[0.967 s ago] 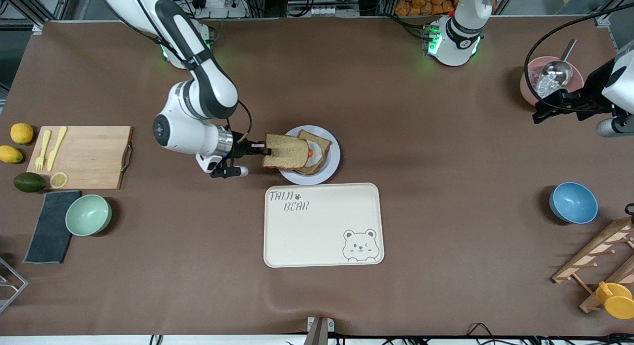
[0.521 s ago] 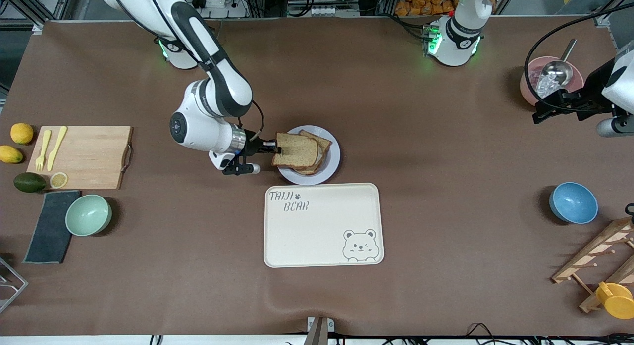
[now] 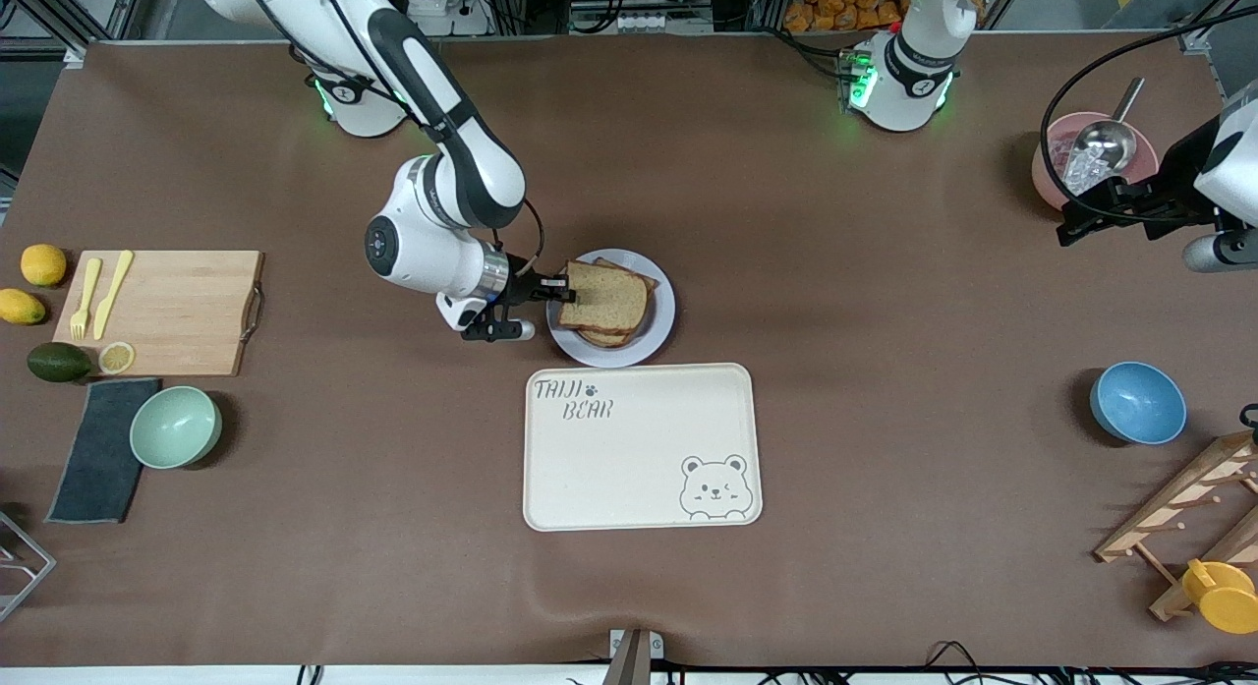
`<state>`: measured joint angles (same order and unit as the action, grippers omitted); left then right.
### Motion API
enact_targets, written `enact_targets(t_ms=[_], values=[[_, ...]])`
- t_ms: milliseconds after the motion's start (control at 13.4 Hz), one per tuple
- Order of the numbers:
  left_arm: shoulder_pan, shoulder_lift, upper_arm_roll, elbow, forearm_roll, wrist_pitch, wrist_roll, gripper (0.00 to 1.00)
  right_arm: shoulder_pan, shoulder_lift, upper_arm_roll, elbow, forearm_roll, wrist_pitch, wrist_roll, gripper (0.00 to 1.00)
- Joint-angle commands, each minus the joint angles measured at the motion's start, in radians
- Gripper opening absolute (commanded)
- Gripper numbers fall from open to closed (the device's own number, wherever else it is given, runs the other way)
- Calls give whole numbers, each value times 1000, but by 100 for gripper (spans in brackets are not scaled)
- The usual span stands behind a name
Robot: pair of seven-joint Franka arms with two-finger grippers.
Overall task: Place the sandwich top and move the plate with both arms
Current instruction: 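Lower the bread slice onto the egg toast and open the right gripper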
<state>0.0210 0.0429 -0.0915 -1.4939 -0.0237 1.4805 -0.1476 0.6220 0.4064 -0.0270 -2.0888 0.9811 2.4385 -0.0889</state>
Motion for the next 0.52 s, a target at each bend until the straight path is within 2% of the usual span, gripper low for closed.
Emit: enact_targets(t_ms=[0,447], values=[[4,-8,-1,0,-13,0,-6,100,15,9,-10,4,24,10,6,0],[4,-8,-1,0,-13,0,-6,100,21,12,-10,7,25,11,15,0]])
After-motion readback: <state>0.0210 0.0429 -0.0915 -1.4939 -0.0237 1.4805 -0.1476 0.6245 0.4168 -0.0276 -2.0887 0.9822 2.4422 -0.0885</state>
